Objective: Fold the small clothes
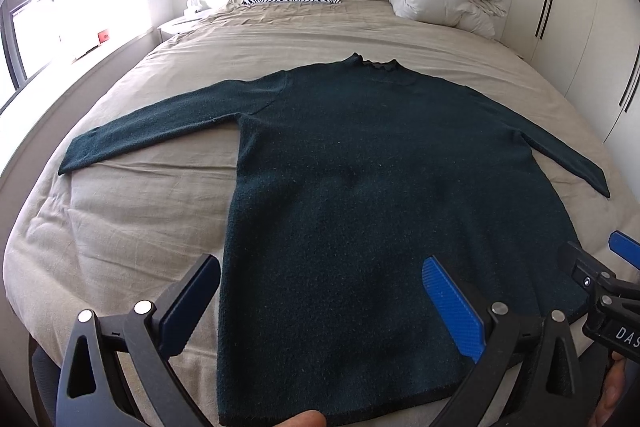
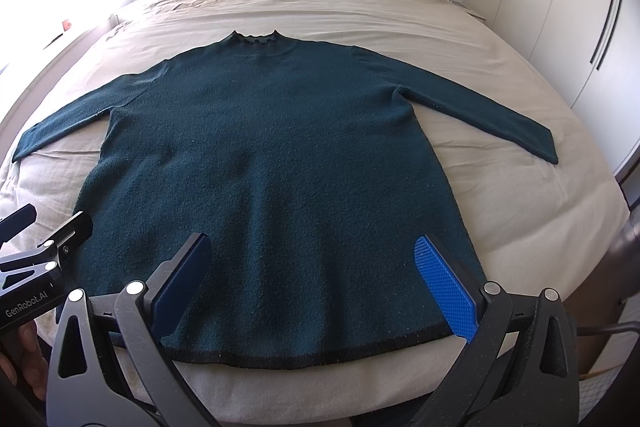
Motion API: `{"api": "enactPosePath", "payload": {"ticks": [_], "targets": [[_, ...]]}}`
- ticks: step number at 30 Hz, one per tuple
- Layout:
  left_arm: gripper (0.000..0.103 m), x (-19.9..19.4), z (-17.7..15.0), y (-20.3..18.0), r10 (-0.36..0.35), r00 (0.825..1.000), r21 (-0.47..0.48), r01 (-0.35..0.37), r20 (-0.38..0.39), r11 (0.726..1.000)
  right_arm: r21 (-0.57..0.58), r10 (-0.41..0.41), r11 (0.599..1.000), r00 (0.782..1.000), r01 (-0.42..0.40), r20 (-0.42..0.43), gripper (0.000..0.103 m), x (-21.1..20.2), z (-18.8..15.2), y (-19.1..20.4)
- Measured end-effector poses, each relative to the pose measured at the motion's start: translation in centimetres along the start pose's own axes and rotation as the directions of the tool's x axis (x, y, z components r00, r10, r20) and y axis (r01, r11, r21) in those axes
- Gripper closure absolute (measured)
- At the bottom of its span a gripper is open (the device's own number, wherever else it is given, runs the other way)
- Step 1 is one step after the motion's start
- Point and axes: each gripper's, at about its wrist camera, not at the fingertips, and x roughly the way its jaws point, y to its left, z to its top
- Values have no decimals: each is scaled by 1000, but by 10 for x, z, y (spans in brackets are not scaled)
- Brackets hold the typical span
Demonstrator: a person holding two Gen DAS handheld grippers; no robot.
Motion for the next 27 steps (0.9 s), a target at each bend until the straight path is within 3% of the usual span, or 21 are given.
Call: {"api": "enactPosePath", "payload": {"ticks": [10, 14, 18, 21, 23, 25, 27], "targets": [[0, 24, 10, -1, -68, 996, 24, 70, -55, 997, 54, 4, 999, 1000, -5, 18, 0, 10, 5, -25], [0, 43, 26, -3, -134, 986, -9, 134, -96, 991, 157, 24, 987, 997, -36, 77, 0, 16, 14, -73], [0, 55, 46, -6, -155, 987, -44, 153, -52, 987, 324, 33, 943, 989, -79, 143, 0, 32, 23, -156], [0, 69, 58, -15, -130, 987, -22, 129, -89, 991, 525, 42, 842, 985, -125, 166, 0, 53, 21, -235], [0, 78, 64, -17, -99, 988, -27, 96, -120, 995, 667, 57, 723, 978, -181, 203, 0, 71, 14, -293], [0, 82, 70, -19, -71, 993, -32, 69, -92, 997, 761, 57, 608, 969, -226, 242, 1, 89, 6, -345], [0, 91, 76, -21, -59, 994, -27, 57, -90, 998, 817, 51, 521, 964, -247, 259, 6, 108, 0, -385]]}}
